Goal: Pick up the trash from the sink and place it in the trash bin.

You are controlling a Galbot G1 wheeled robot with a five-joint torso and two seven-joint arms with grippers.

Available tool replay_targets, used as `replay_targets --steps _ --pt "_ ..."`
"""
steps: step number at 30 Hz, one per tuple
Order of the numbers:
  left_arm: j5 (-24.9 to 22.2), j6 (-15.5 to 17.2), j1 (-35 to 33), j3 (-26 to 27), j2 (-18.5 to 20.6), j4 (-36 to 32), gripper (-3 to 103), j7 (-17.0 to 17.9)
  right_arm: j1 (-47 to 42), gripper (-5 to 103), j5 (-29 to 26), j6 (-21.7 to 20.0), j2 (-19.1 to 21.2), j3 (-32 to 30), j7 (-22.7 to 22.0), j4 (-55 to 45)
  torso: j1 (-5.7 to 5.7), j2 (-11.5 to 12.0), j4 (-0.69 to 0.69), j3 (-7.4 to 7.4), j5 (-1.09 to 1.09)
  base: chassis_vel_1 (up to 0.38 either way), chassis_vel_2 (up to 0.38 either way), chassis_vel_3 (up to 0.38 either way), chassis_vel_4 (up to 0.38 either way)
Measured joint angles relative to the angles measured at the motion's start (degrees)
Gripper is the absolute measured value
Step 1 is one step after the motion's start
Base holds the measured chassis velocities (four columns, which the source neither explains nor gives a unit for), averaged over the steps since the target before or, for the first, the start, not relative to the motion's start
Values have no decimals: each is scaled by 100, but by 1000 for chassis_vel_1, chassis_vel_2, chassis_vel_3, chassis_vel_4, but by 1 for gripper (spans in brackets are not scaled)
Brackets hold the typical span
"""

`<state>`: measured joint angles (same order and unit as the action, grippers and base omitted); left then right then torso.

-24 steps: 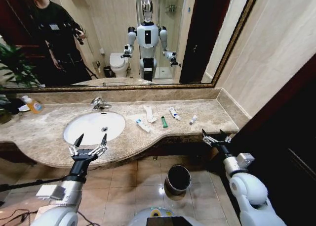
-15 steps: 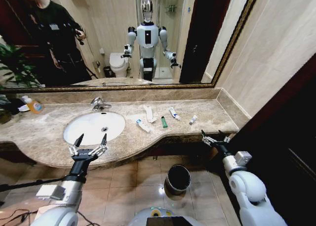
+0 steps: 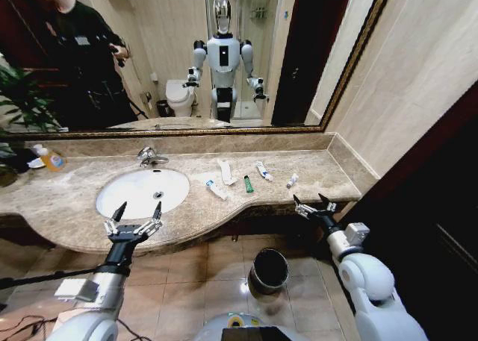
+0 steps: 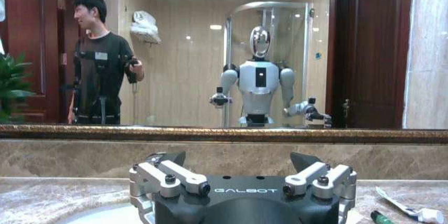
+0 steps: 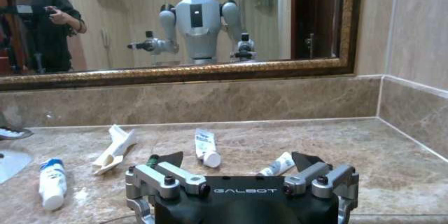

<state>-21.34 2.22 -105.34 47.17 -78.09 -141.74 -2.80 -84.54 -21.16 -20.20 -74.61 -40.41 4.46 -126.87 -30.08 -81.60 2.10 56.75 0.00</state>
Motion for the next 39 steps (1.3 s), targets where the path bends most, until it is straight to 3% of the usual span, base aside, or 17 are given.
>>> replay_targets --steps 12,19,26,31,39 --pt "0 0 0 0 0 0 100 0 16 100 -32 -59 141 46 -242 -36 0 0 0 0 -1 0 0 0 0" --pt "0 0 0 0 0 0 100 0 261 100 -666 -303 811 -55 -688 67 0 0 0 0 -1 0 0 0 0" --pt "0 0 0 0 0 0 100 0 639 100 -888 -386 1084 -21 -826 477 0 0 0 0 -1 0 0 0 0" --pt "0 0 0 0 0 0 100 0 1162 100 -904 -499 1110 275 -1051 802 0 0 -1 0 0 0 0 0 0" --pt "0 0 0 1 0 0 100 1 2401 100 -1147 -748 1020 1414 -1838 1467 0 0 1 0 1 0 0 0 0"
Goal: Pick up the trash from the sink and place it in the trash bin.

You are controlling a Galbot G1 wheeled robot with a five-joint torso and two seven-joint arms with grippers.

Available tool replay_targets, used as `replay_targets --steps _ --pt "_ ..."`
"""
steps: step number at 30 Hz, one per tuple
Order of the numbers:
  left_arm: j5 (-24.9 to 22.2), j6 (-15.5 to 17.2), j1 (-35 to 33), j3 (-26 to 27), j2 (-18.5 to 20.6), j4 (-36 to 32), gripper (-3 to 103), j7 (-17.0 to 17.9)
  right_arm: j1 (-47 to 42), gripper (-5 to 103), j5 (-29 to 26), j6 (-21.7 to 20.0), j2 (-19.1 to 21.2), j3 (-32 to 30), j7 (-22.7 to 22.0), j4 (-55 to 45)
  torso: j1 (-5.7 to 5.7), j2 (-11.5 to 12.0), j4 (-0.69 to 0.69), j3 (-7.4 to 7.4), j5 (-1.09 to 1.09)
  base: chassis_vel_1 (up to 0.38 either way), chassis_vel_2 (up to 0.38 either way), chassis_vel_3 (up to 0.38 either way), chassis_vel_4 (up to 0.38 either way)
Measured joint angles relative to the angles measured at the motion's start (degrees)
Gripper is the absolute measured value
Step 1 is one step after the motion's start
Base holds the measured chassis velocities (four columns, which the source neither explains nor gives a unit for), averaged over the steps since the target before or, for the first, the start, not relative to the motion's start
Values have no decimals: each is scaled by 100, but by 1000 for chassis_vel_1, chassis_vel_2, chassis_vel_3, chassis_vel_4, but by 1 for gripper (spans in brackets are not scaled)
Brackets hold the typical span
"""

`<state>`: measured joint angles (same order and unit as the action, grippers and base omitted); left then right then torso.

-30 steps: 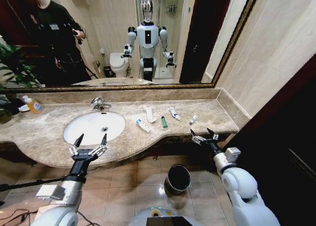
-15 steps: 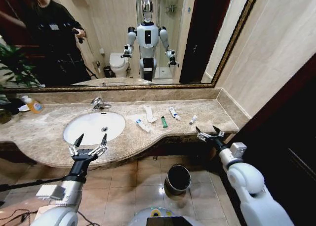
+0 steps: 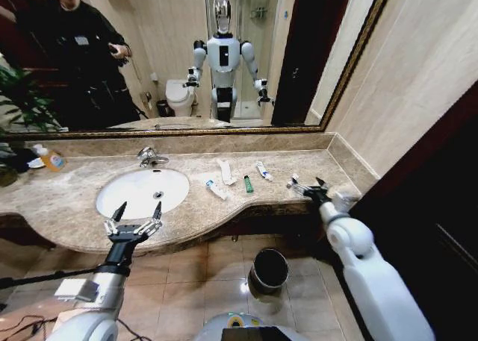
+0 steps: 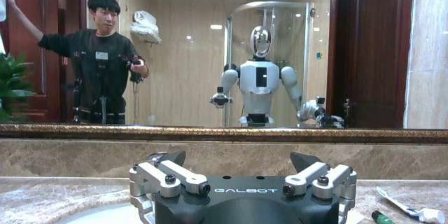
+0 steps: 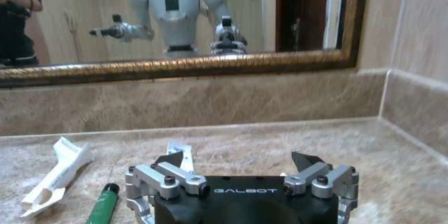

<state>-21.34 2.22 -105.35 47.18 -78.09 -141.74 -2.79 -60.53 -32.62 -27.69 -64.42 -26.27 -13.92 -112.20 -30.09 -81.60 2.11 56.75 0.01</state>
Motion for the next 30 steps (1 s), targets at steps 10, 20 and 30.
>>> replay_targets --steps 10,20,30 --pt "0 0 0 0 0 0 100 -1 756 100 -326 -114 -49 612 -614 1048 0 0 0 0 -1 0 0 0 0" --pt "0 0 0 0 0 0 100 -1 1388 100 -318 -274 -77 875 -938 1822 0 0 0 0 -1 0 0 0 0" --pt "0 0 0 0 0 0 100 -1 1525 96 -319 -293 -189 887 -943 2161 1 0 -1 0 -1 0 0 0 0"
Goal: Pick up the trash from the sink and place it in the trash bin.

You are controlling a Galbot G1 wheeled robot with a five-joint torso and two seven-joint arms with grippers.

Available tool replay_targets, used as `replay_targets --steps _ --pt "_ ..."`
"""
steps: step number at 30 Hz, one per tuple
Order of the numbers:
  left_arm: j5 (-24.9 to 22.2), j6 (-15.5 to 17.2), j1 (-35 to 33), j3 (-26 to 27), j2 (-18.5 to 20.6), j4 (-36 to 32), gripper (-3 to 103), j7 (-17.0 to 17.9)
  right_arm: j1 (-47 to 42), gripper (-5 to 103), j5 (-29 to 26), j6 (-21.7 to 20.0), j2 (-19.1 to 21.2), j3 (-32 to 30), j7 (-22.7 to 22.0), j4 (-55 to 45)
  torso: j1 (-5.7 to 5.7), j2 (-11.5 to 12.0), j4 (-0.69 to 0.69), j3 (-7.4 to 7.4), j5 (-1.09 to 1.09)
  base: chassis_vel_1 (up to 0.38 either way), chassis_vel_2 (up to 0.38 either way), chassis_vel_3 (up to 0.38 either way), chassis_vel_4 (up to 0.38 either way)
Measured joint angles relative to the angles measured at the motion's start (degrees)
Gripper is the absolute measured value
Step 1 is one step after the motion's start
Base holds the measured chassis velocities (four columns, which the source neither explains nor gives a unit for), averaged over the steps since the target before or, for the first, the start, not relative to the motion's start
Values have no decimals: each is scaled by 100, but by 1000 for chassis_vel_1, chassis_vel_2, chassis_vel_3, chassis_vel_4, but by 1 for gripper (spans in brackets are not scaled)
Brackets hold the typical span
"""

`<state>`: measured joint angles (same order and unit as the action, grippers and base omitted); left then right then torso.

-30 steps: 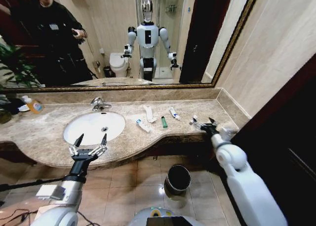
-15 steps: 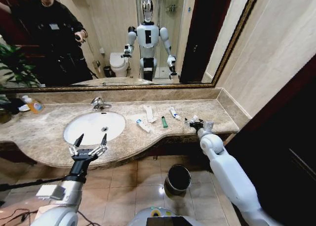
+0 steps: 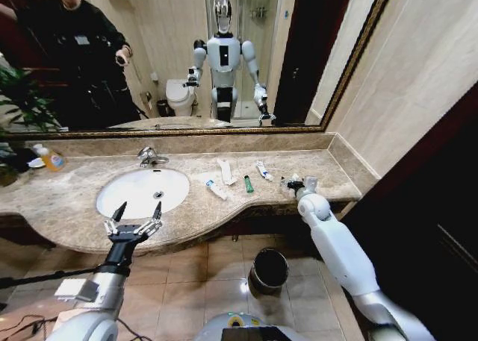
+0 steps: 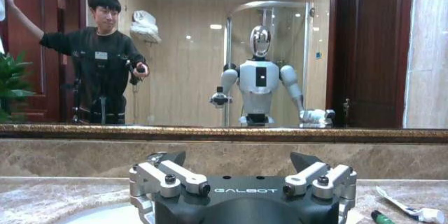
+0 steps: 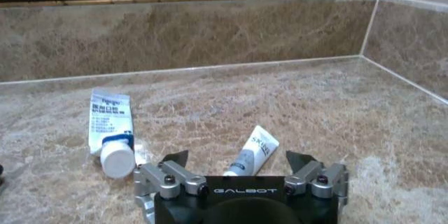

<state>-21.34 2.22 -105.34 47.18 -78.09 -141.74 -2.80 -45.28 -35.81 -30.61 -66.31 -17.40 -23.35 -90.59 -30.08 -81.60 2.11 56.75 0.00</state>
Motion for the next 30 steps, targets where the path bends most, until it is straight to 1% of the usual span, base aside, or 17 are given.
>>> replay_targets --steps 1,3,5,6,8,9,10,12,13,14,15,16,18,20,21,24,30 --pt "0 0 0 0 0 0 100 0 -14 89 -1 9 -11 -10 0 30 0 0 0 0 0 0 0 0 0" --pt "0 0 0 0 0 0 100 0 -31 89 -2 26 -15 -15 1 51 0 0 0 0 0 0 0 0 0" --pt "0 0 0 0 0 0 100 0 -65 80 -2 51 -24 -37 10 83 0 0 0 0 0 0 0 0 0" --pt "0 0 0 0 0 0 100 0 -65 80 -2 51 -24 -37 10 83 0 0 0 0 0 0 0 0 0" --pt "0 0 0 0 0 0 100 0 -80 69 -4 69 -31 -56 15 115 0 0 0 0 0 0 0 0 0" --pt "0 0 0 0 0 0 100 0 -81 69 -4 75 -32 -57 17 121 0 0 0 0 0 0 0 0 0" --pt "0 0 0 0 0 0 100 0 -81 58 -5 83 -33 -53 20 124 0 0 0 0 0 0 0 0 0" --pt "0 0 0 0 0 0 100 0 -82 58 -7 84 -32 -46 20 121 0 0 0 0 0 0 0 0 0" --pt "0 0 0 0 0 0 100 0 -82 53 -10 84 -30 -36 20 115 0 0 0 0 0 0 0 0 0" --pt "0 0 0 0 0 0 100 0 -82 53 -10 84 -30 -36 20 115 0 0 0 0 0 0 0 0 0" --pt "0 0 0 0 0 0 100 0 -86 47 -14 87 -30 -28 20 101 0 0 0 0 -1 0 0 0 0" --pt "0 0 0 0 0 0 100 0 -98 36 -15 92 -29 -27 19 80 0 0 0 0 0 0 0 0 0" --pt "0 0 0 0 0 0 100 0 -109 36 -16 96 -27 -27 17 62 0 0 0 0 -1 0 0 0 0" --pt "0 0 0 0 0 0 100 0 -143 26 -16 109 -13 -27 14 7 0 0 0 0 -1 0 0 0 0" --pt "0 0 0 0 0 0 100 0 -143 26 -16 109 -13 -27 14 7 0 0 0 0 -1 0 0 0 0" --pt "0 0 0 0 0 0 100 0 -266 12 -15 149 68 -36 8 -195 0 0 0 0 -1 0 0 0 0" --pt "0 0 0 0 0 0 100 0 -473 1 -15 226 231 -93 -14 -592 0 0 0 0 -1 0 0 0 0"
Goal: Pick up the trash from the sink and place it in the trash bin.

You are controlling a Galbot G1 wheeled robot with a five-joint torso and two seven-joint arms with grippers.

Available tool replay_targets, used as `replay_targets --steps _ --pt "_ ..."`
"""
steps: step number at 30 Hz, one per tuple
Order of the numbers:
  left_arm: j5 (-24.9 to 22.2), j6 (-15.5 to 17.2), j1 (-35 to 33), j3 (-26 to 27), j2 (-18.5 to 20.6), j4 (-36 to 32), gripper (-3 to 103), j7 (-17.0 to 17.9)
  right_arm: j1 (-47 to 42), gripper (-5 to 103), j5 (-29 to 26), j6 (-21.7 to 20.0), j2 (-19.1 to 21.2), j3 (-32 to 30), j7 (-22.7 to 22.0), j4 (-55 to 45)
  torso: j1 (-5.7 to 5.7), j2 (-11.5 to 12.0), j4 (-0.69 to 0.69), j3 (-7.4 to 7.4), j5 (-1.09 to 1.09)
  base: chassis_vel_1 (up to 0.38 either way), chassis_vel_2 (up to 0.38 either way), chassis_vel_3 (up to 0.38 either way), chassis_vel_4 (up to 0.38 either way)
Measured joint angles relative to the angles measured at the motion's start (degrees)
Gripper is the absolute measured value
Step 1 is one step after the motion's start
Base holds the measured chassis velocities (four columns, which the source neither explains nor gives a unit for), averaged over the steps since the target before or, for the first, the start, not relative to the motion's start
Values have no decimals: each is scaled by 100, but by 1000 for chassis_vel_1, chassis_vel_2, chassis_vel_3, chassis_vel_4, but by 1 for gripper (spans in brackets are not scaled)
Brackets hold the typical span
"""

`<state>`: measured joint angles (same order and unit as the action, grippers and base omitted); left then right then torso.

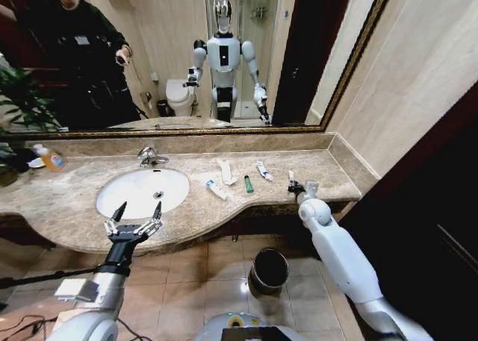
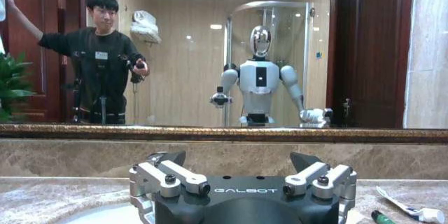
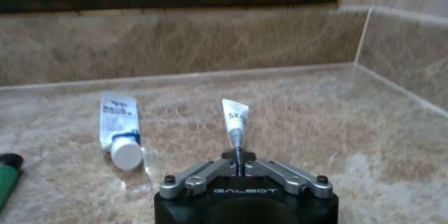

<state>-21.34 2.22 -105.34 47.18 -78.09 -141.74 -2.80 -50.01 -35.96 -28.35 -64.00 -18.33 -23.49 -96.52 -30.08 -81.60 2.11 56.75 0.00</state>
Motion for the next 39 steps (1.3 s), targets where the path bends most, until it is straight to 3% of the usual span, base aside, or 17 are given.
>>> replay_targets --steps 8,11,17,20,24,28,36,39 --pt "0 -1 0 1 0 0 100 2 -800 0 -254 34 456 -520 -26 -1227 0 0 -1 0 1 0 0 0 0" --pt "0 0 0 0 -1 0 100 0 -1490 0 -389 -21 600 -876 -26 -1962 0 -1 -1 -1 0 0 0 0 0" --pt "0 0 0 0 0 0 100 0 -2580 0 -408 -63 562 -1155 -68 -2729 0 -2 -1 -1 1 0 0 0 0" --pt "0 0 0 0 -1 0 100 1 -3105 0 -302 -51 370 -1207 -75 -3019 1 -2 -1 -1 0 0 0 0 0" --pt "0 0 0 0 0 0 100 1 -3810 0 286 138 -120 -1156 131 -3088 1 -2 -2 -1 1 0 0 0 0" --pt "0 0 0 0 0 0 100 0 -3904 0 711 257 -487 -976 296 -2661 1 -2 -1 0 1 0 0 0 0" --pt "0 0 0 0 0 0 100 1 -3657 0 939 242 -1148 -719 628 -1828 0 -1 0 0 2 0 0 0 0" --pt "0 0 0 0 0 0 100 0 -3491 0 1246 345 -1400 -683 946 -1233 0 0 0 0 1 0 0 0 0"
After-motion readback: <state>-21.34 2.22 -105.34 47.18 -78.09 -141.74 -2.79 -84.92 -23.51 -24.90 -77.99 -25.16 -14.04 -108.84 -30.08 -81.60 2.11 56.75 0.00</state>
